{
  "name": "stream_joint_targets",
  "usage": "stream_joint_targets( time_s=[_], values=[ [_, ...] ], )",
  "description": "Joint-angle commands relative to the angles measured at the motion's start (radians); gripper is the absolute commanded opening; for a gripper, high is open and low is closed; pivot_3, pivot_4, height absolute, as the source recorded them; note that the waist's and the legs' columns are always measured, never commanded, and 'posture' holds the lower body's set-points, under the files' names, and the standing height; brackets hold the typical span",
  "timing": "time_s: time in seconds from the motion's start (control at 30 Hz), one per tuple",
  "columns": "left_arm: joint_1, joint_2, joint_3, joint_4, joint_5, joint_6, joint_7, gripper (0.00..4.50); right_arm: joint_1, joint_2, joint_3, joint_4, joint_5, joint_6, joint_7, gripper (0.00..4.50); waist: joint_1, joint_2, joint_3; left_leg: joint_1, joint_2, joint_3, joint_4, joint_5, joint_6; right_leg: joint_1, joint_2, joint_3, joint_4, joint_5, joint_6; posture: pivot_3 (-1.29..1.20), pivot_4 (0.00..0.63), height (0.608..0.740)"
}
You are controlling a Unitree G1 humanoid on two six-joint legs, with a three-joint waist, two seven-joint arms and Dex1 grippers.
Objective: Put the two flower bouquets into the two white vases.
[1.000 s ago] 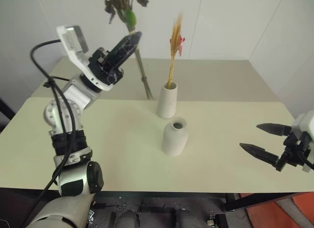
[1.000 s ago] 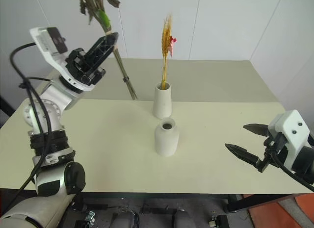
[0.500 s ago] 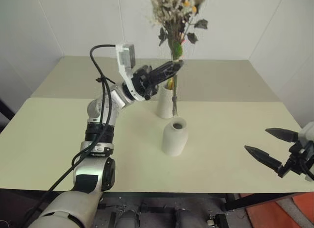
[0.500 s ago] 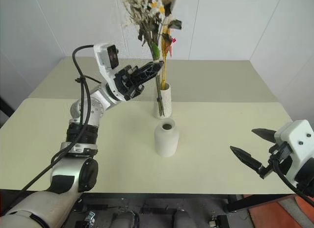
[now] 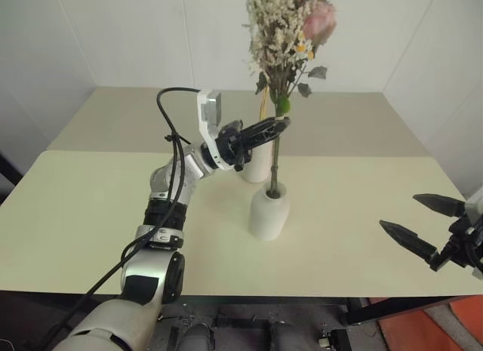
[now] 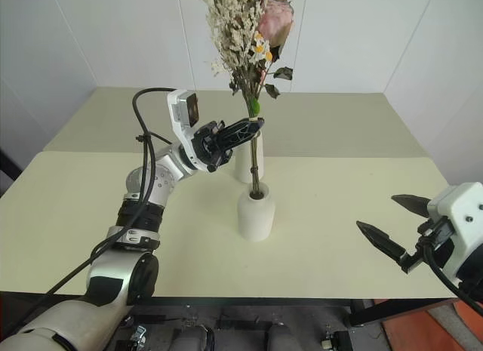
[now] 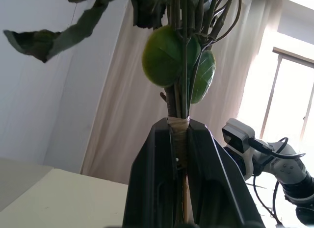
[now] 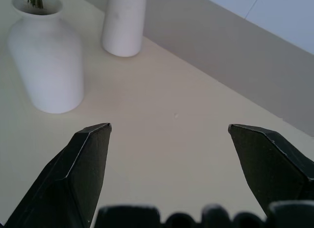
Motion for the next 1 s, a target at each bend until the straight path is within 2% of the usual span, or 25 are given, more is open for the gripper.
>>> stream_joint_targets(
  time_s=[0.03,0.37,0.57,0.8,0.83,1.0],
  values=[
    [0.002,-0.012,-0.019,-0.007,0.017,-0.036,-0.025,0.06,-0.015,-0.015,-0.012,-0.004,0.006,-0.032,-0.011,4.5,0.0,0.0,0.0,0.0,0.0,0.0,0.0,0.0,0.0,0.0,0.0,0.0,0.0,0.0,0.0,0.0,0.15,0.74],
    [0.04,0.024,-0.078,-0.045,0.079,-0.053,-0.048,0.06,-0.022,-0.016,-0.01,-0.005,0.005,-0.038,-0.026,4.5,-0.001,0.0,0.0,0.0,0.0,0.0,0.0,0.0,0.0,0.0,0.0,0.0,0.0,0.0,0.0,0.0,0.15,0.74],
    [0.044,0.052,-0.058,-0.069,0.045,-0.021,-0.068,2.01,-0.024,-0.019,-0.006,-0.004,0.007,-0.043,-0.032,4.5,0.0,0.0,0.0,0.0,0.0,0.0,0.0,0.0,0.0,0.0,0.0,0.0,0.0,0.0,0.0,0.0,0.15,0.74],
    [0.092,0.207,-0.128,-0.139,0.101,-0.016,-0.209,4.28,-0.022,-0.029,0.002,0.009,-0.018,-0.047,-0.038,4.5,-0.004,0.0,0.0,0.0,0.001,0.0,0.0,0.0,0.0,0.0,0.0,0.0,0.0,0.0,0.0,0.0,0.15,0.74],
    [0.099,0.226,-0.14,-0.144,0.117,-0.03,-0.222,4.49,-0.021,-0.03,-0.001,0.013,-0.018,-0.048,-0.036,4.5,-0.004,0.0,0.0,0.0,0.0,0.0,0.0,0.0,0.0,0.0,0.0,0.0,0.0,0.0,0.0,0.0,0.15,0.74],
    [0.098,0.32,-0.232,-0.114,0.267,-0.096,-0.211,4.49,-0.036,-0.041,0.022,0.034,-0.034,-0.057,-0.044,4.5,0.001,0.0,0.0,0.0,0.0,0.0,0.0,0.0,0.0,0.0,0.0,0.0,0.0,0.0,0.0,0.0,0.15,0.74]
  ],
)
